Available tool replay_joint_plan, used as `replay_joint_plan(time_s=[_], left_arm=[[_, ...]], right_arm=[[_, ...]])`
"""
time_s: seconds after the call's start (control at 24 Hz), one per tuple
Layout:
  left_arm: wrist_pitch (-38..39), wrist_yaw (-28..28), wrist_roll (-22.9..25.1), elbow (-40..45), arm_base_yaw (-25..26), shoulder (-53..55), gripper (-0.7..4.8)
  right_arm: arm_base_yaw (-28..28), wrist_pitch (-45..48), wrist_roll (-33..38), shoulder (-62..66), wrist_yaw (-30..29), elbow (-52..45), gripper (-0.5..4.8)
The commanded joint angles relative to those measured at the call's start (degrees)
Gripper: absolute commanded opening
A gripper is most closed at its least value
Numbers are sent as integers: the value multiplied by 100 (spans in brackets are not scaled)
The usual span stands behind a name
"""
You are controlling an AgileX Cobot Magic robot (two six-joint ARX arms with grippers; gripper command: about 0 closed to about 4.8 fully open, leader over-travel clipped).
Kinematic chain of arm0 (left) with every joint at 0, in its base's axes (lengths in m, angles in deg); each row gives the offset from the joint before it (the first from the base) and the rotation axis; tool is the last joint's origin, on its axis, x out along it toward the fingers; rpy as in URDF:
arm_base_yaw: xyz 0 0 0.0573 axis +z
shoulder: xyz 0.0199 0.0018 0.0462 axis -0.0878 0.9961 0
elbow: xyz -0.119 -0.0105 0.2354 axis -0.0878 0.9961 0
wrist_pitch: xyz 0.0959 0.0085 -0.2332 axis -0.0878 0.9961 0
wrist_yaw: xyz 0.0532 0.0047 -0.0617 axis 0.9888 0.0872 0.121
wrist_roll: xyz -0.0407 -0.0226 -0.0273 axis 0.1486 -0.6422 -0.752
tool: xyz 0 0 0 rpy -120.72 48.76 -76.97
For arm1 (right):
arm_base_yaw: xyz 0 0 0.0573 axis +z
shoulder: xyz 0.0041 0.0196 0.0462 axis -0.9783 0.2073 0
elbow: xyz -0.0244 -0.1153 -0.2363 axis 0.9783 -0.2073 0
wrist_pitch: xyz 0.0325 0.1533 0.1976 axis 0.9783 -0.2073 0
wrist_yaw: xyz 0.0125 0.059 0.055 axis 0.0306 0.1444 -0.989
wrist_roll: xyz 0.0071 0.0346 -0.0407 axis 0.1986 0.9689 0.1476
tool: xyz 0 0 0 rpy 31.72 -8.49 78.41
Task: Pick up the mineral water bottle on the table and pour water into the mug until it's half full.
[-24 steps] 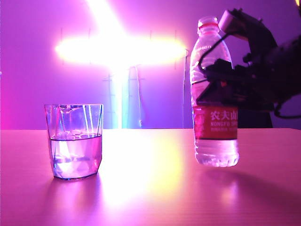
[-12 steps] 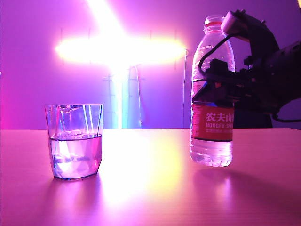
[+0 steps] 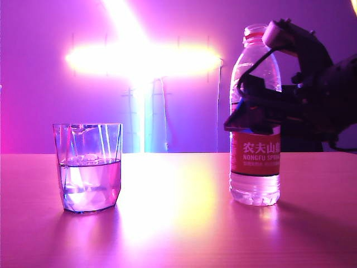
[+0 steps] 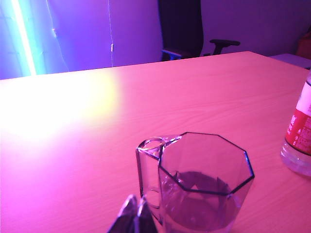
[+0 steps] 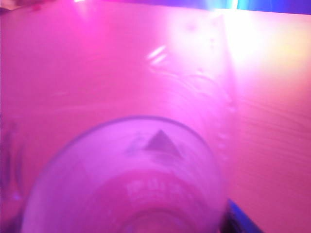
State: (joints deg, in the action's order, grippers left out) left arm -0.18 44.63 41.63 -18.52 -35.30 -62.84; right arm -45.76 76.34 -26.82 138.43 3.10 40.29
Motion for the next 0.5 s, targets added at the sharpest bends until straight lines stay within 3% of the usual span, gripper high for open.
replay_joint_plan(time_s=[0.04,0.42,0.5], left_arm=[[-33,-7,-15,-24,-2,9,-2],[-33,-7,-15,-24,7,9,-2],[-33,-144,-15,-24,203,9,-2]], right_arm=[[4,83,120,-184,-13,-157,477],[17,68,317,-1117,13,-824,479],[17,-28,422,-1449,11,-1029,479]])
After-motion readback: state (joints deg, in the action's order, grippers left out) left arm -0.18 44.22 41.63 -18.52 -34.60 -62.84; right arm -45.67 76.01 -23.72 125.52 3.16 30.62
